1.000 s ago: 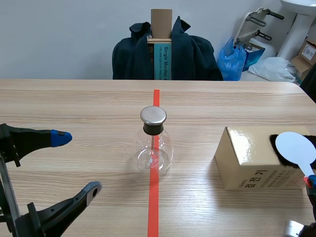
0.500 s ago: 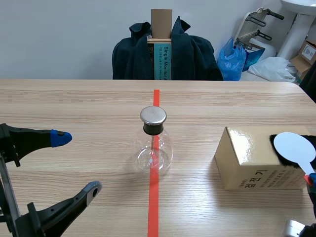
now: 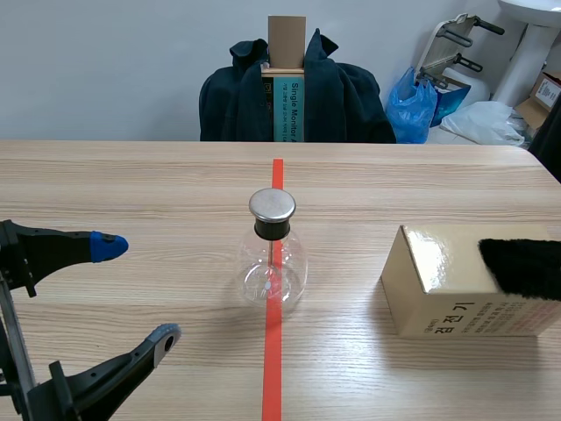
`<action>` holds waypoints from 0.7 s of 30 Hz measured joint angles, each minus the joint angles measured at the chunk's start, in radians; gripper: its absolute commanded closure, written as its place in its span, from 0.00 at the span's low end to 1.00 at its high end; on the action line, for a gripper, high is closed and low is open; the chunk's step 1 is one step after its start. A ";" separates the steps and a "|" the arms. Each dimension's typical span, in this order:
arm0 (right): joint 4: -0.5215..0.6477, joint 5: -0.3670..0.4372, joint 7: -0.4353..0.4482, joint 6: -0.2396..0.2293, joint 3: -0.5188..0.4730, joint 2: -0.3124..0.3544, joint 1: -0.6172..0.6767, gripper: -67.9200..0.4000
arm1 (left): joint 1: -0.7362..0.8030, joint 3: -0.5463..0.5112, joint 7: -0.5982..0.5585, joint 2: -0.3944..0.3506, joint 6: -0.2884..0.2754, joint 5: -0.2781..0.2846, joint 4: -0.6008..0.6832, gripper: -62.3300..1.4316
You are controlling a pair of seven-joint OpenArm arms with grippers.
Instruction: Do the electroscope experiment.
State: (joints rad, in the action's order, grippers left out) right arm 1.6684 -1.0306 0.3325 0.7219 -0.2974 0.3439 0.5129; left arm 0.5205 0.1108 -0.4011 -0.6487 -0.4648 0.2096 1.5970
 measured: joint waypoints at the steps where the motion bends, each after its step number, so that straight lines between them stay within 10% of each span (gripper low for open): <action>1: 0.041 0.016 -0.001 0.000 -0.018 0.000 -0.011 0.98 | 0.000 0.000 0.000 0.000 0.000 0.000 0.000 0.00; 9: 0.281 0.124 0.000 0.003 -0.088 0.000 -0.047 0.98 | 0.000 0.000 0.007 0.000 0.000 0.000 0.000 0.00; 16: 0.342 0.150 0.037 0.003 -0.093 0.000 -0.047 0.98 | -0.040 0.032 0.092 0.000 0.000 0.000 -0.013 0.95; 21: 0.348 0.164 0.042 0.003 -0.093 0.000 -0.047 0.98 | -0.144 0.108 0.099 0.002 0.000 0.000 -0.090 0.95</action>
State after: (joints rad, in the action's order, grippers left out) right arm 2.0163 -0.8665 0.3748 0.7254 -0.3901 0.3443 0.4660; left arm 0.3763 0.2184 -0.3019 -0.6472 -0.4648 0.2092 1.5070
